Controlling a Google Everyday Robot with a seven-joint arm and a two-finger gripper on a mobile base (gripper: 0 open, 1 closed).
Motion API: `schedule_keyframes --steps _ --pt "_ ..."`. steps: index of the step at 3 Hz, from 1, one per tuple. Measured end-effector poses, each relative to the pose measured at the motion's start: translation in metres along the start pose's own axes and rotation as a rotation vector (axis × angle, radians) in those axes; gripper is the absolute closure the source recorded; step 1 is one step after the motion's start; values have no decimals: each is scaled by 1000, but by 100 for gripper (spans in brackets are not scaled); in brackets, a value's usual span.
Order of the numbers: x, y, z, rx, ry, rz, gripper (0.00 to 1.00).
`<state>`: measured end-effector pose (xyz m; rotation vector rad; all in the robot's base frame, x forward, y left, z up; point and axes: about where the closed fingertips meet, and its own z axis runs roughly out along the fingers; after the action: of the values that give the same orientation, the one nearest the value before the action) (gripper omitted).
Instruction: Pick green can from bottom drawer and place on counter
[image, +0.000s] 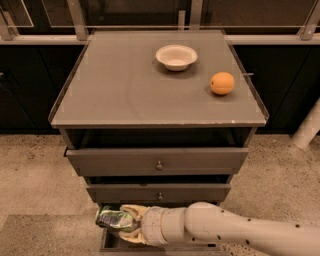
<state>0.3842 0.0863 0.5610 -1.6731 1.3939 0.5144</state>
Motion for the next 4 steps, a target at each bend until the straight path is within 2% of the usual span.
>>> schedule_keyframes --steps 1,2,3,4 --pt "-15 -8 -47 23 -59 -90 100" --pt "15 -30 -116 149 -32 -46 100" --pt "33 -31 -147 221 3 -8 100" --pt "33 -30 -147 221 3 -7 100"
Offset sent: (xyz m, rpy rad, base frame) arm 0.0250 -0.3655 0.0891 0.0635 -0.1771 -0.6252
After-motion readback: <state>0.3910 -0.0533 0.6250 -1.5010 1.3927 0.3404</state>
